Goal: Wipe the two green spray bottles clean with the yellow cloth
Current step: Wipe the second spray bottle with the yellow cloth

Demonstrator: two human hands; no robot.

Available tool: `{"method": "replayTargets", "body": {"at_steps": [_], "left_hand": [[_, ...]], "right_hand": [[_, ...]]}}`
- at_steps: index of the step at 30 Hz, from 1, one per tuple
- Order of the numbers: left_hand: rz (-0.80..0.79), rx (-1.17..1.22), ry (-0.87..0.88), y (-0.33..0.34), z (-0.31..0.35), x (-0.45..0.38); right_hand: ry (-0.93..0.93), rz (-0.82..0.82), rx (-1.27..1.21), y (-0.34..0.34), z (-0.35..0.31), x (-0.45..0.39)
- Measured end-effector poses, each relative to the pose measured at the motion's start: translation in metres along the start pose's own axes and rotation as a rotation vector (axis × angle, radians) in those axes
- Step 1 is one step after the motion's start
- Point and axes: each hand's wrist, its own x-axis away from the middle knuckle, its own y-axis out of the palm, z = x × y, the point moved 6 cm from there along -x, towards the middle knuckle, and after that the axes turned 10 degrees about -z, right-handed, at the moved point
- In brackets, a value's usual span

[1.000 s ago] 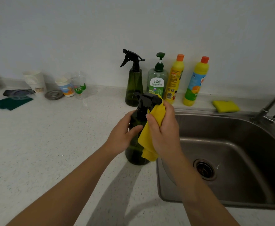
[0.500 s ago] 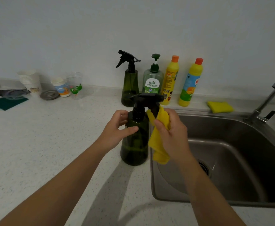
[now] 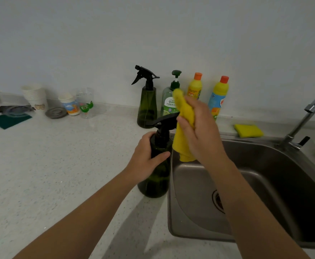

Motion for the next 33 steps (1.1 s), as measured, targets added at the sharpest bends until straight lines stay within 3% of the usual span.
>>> {"method": "replayTargets", "body": {"at_steps": [3,12,17,23,26,33], "left_hand": [[-0.023,-0.037,0.007,-0.003,-0.001,0.003],[-0.114,0.051,-0.043,0.000,-0.011,-0.001],[-0.062,0.046,-0.053,-0.003,-0.011,0.001],[-0.011,0.048,-0.010,-0.008,-0.012,0.002],[0.047,0.045,0.018,-0.017,-0.012,0.005],[0.167,0.003,0.048,-0.061,-0.017,0.017]], "right_hand": [[-0.071,-0.096,0.267,0.010,-0.003,-0.009],[-0.291,-0.089,0.815,0.038,-0.028,-0.025],[-0.302,-0.146,0.909,0.059,-0.037,-0.020],[-0.182,-0.168,0.826,0.026,-0.009,-0.026],[-0.127,-0.223,0.622,0.021,-0.003,-0.027],[-0.175,-0.272,0.407,0.057,-0.022,-0.047]]}}
